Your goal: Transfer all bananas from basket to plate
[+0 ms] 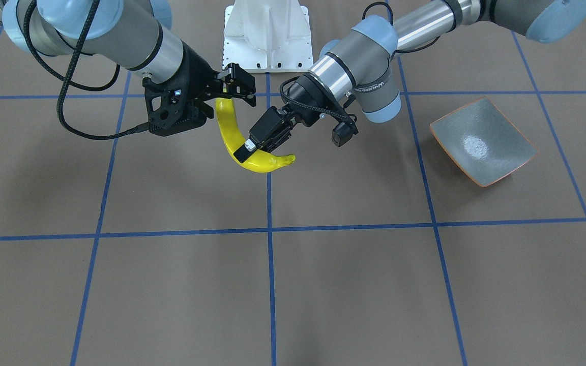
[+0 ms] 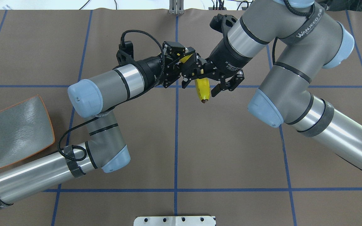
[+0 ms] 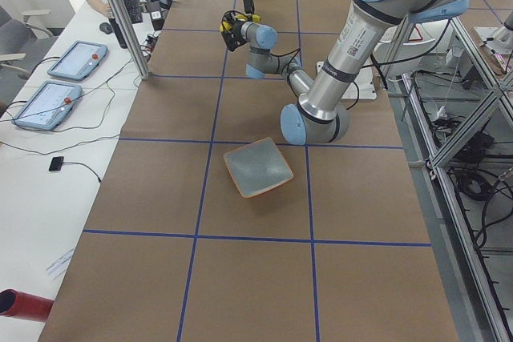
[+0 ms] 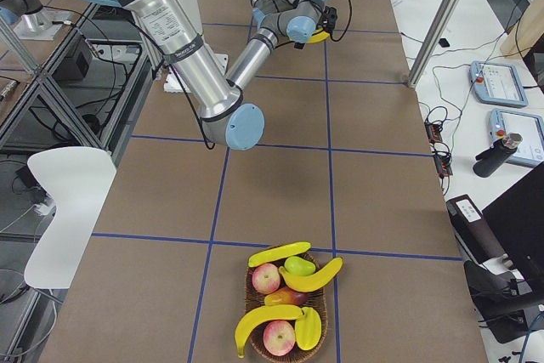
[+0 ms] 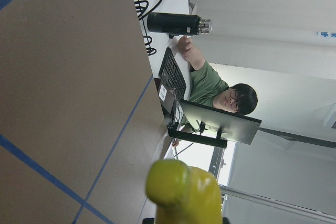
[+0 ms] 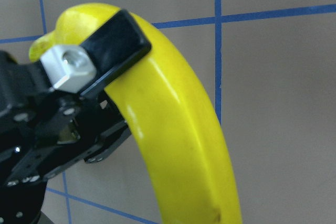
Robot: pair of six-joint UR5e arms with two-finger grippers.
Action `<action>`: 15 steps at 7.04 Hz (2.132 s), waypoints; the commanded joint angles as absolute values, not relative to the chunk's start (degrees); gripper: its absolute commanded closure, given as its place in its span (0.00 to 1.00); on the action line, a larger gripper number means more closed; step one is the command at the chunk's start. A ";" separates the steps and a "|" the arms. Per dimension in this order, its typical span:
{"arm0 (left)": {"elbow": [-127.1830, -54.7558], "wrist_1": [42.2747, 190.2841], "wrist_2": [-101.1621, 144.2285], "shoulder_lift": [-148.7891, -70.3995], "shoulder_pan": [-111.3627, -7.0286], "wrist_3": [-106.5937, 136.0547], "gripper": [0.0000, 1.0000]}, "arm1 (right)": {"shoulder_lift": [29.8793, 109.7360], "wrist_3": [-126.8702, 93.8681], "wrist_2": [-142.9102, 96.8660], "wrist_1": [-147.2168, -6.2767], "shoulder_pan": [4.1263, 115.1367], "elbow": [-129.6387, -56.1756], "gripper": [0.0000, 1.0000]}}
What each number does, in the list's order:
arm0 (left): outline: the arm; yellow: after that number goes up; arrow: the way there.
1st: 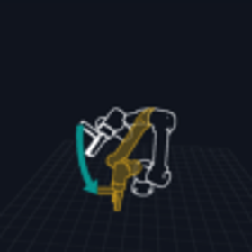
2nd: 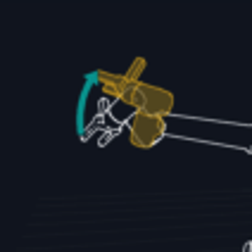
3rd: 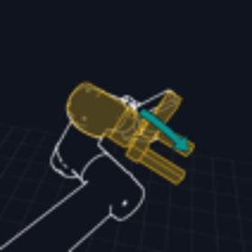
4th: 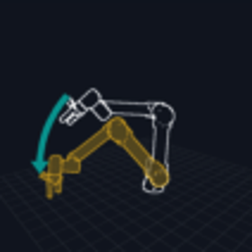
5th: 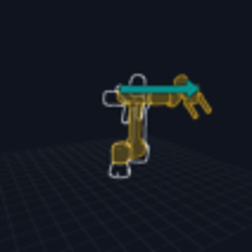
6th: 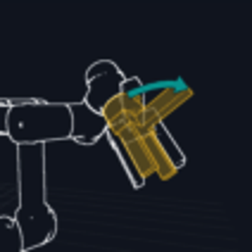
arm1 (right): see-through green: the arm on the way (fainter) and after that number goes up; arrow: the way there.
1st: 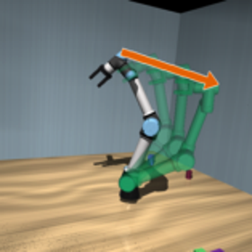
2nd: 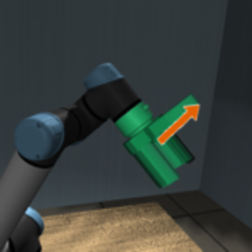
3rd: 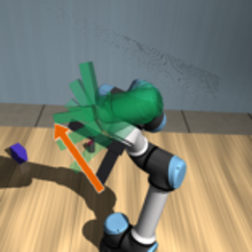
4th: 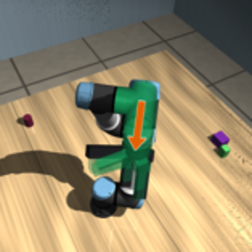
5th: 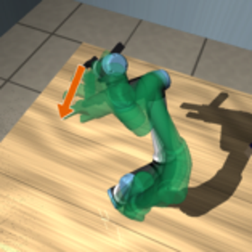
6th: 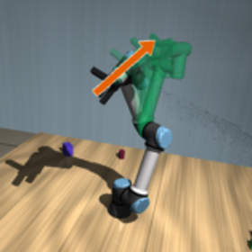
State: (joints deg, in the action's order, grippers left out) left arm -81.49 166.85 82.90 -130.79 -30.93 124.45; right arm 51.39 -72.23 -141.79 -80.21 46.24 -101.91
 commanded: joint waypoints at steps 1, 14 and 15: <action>-79.46 166.64 82.88 -130.35 -31.02 124.02 1.00 | 51.33 -73.03 -141.94 -80.07 47.63 -103.00 0.00; -113.05 115.05 96.07 -79.19 -46.86 78.31 1.00 | 70.05 -40.87 -134.91 -80.68 66.71 -99.85 0.00; -111.72 115.05 95.80 -79.62 -44.58 78.31 1.00 | 70.05 -40.52 -134.83 -80.68 66.80 -99.32 0.00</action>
